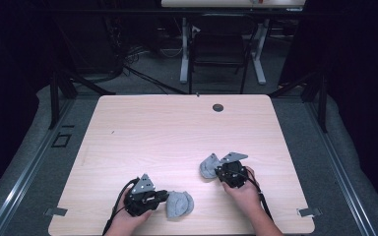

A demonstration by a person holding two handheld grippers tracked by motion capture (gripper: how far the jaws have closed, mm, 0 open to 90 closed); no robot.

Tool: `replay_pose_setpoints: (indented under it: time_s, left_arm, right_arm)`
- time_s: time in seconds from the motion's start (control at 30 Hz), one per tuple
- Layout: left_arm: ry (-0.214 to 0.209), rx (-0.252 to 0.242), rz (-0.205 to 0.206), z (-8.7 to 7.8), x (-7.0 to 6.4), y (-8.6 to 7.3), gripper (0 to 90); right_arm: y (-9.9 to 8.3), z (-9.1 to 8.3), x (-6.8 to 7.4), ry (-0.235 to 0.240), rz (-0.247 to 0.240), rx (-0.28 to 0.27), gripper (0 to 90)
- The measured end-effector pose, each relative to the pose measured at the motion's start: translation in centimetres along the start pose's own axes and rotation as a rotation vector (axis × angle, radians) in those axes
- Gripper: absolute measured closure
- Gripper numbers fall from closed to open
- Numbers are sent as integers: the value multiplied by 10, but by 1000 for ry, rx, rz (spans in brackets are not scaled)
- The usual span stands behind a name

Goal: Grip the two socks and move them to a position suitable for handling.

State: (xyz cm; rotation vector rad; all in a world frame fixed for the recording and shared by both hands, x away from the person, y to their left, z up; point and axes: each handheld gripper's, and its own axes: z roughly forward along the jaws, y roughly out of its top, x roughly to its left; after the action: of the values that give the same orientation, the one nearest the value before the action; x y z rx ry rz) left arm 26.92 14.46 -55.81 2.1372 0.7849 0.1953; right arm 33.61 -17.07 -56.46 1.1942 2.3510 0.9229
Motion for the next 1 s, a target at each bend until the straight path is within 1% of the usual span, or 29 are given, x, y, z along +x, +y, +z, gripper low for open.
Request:
replay_pose_setpoints:
  time_s: [0.03, 0.13, 0.17, 0.27, 0.33, 0.4, 0.43, 0.47, 0.5, 0.6, 0.67, 0.7, 0.73, 0.77, 0.8, 0.87, 0.9, 1.0]
  left_arm:
    - [0, -1, 1, 0, 0, 0, 807]
    - [3, -2, 4, -1, 1, 0, 807]
    - [4, -2, -1, -1, 2, 0, 807]
    - [2, -6, -7, -1, 2, 0, 807]
    - [2, -7, -6, -1, 2, 0, 807]
    - [2, -9, -7, -2, 2, 0, 807]
    - [2, -9, -7, -2, 2, 0, 807]
    - [4, -7, 0, -2, 3, 0, 808]
    - [4, -8, -5, -2, 3, 0, 807]
    - [3, -11, -9, -3, 4, 0, 811]
    - [5, -12, -9, -3, 4, 0, 813]
    - [4, -11, -5, -4, 5, 0, 813]
    - [3, -12, -11, -4, 5, 0, 814]
    - [8, -14, -13, -4, 6, 0, 814]
    - [8, -14, -13, -4, 6, 0, 813]
    - [10, -14, -12, -4, 6, 0, 812]
    - [9, -14, -12, -4, 6, 0, 811]
    - [9, -12, -11, -4, 6, 0, 810]
  right_arm:
    - [-1, 1, 3, 0, -1, -2, 808]
    - [-1, 2, 6, 1, -6, 5, 808]
    - [-1, 3, 9, 17, -12, 12, 804]
    - [1, 3, 17, 30, -37, 19, 796]
    - [3, 2, 19, 29, -44, -3, 796]
    - [6, 1, 19, 22, -38, -20, 786]
    - [6, 1, 19, 22, -38, -20, 786]
    - [9, 2, 16, 7, -23, -26, 789]
    - [10, 3, 15, 2, -20, -30, 791]
    - [12, 7, 9, -12, 2, -20, 801]
    - [13, 9, 8, -8, 8, -16, 803]
    - [13, 11, 7, -8, 20, -15, 816]
    - [13, 13, 7, -9, 24, -11, 827]
    - [12, 16, 7, -10, 19, 2, 863]
    - [12, 16, 7, -10, 19, 2, 863]
    - [12, 19, 9, -10, 6, 11, 895]
    - [11, 20, 12, -8, 10, -2, 900]
    - [12, 22, 15, 1, 6, -6, 900]
